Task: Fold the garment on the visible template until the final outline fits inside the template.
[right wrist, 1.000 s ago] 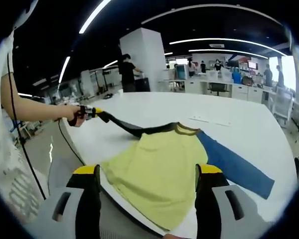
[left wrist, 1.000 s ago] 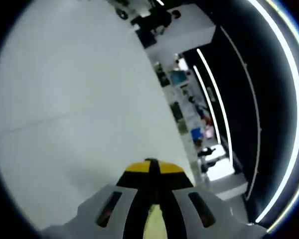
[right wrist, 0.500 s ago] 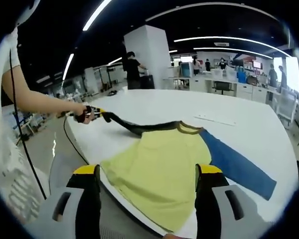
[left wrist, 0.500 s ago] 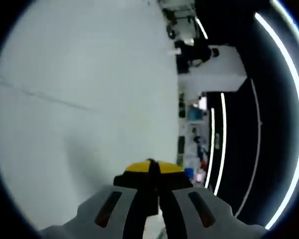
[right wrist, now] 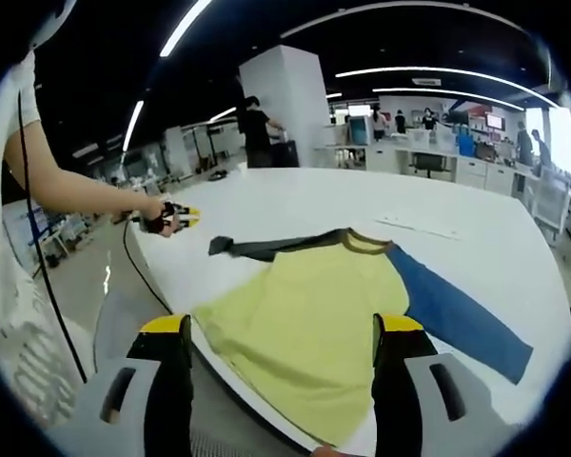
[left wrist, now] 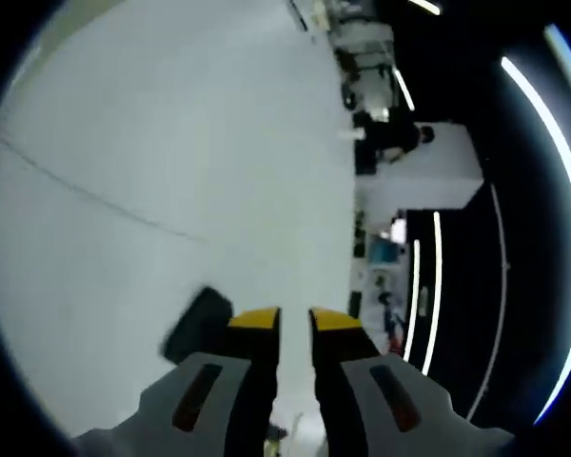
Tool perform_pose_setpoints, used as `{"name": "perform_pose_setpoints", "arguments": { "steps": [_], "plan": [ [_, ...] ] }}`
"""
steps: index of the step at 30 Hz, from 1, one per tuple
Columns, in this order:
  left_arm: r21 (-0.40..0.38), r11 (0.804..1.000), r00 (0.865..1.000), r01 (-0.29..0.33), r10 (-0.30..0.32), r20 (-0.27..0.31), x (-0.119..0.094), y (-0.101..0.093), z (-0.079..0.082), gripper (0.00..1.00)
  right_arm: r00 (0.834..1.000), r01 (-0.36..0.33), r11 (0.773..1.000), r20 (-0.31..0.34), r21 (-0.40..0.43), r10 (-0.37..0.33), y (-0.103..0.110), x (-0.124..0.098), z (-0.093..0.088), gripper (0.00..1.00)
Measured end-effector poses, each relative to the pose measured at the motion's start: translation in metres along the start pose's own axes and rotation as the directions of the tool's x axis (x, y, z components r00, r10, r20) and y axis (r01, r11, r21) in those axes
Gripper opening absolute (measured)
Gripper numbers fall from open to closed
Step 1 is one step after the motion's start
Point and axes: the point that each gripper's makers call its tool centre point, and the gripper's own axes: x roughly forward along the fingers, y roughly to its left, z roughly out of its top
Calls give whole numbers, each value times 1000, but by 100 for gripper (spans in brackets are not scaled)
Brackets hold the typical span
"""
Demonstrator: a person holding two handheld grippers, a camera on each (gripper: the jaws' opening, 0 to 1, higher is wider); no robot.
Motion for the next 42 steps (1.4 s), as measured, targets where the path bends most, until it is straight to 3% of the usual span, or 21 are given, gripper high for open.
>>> {"name": "perform_pose_setpoints", "arguments": {
  "steps": [1,7,11,14,15,16,17,18,19,20,21,22,24,27,29,30,32,34,37,41,42],
  "plan": [
    [85,996,999,16,-12,-48,-6,-5,-11,16,1000,-2,1000,-1,-1,2,0,1,0,77],
    [288,952,967,101,-26,-254,-26,1,-62,27,1000,-16,1000,-2,-5,16,4,4,-1,77],
    [414,895,940,169,-19,-342,-47,4,-96,33,1000,-22,1000,3,-9,22,5,4,0,77],
    [526,813,907,249,-5,-421,-63,7,-120,36,1000,-25,1000,2,-15,25,6,4,0,77],
    [572,770,891,284,8,-454,-69,8,-127,37,1000,-24,1000,2,-16,24,5,3,0,77],
    [660,669,871,342,40,-491,-72,13,-132,38,1000,-23,1000,2,-15,23,5,3,-1,77],
    [715,591,857,373,75,-510,-77,17,-137,38,1000,-22,1000,3,-13,22,5,2,-1,77],
    [741,533,835,408,110,-539,-82,23,-144,38,1000,-21,1000,3,-11,21,4,2,-2,77],
    [760,453,797,466,158,-583,-92,30,-155,39,1000,-20,1000,4,-10,20,4,2,-2,77],
    [771,391,774,503,194,-603,-102,35,-165,40,1000,-20,1000,4,-11,20,4,1,-2,77],
    [786,297,753,542,244,-611,-110,44,-175,40,1000,-20,1000,5,-12,20,4,1,-2,77],
    [788,240,734,568,287,-616,-119,51,-182,40,1000,-20,1000,5,-11,20,4,1,-3,77],
    [777,161,701,609,349,-622,-131,64,-195,38,1000,-20,1000,7,-10,20,4,2,-3,77],
    [756,126,642,642,451,-620,-148,89,-212,34,1000,-23,1000,13,-10,24,5,3,-1,77],
    [761,86,635,643,496,-592,-151,101,-215,31,1000,-25,1000,15,-14,25,6,3,-1,77],
    [760,81,619,645,527,-582,-155,109,-218,28,1000,-25,1000,16,-14,25,6,3,0,77],
    [749,94,598,655,542,-591,-152,118,-221,25,1000,-22,1000,19,-14,22,5,2,0,77],
    [750,157,555,643,579,-597,-157,129,-225,24,1000,-18,1000,18,-10,19,4,0,-1,77],
    [763,56,577,644,620,-532,-152,138,-214,20,1000,-12,1000,14,-10,12,1,-2,-3,76],
    [788,71,595,612,614,-518,-146,141,-212,10,1000,-4,1000,20,-3,4,-2,-4,-3,76],
    [794,58,604,605,617,-504,-145,142,-211,7,1000,-3,1000,20,-5,3,-2,-4,-3,76]
  ]
}}
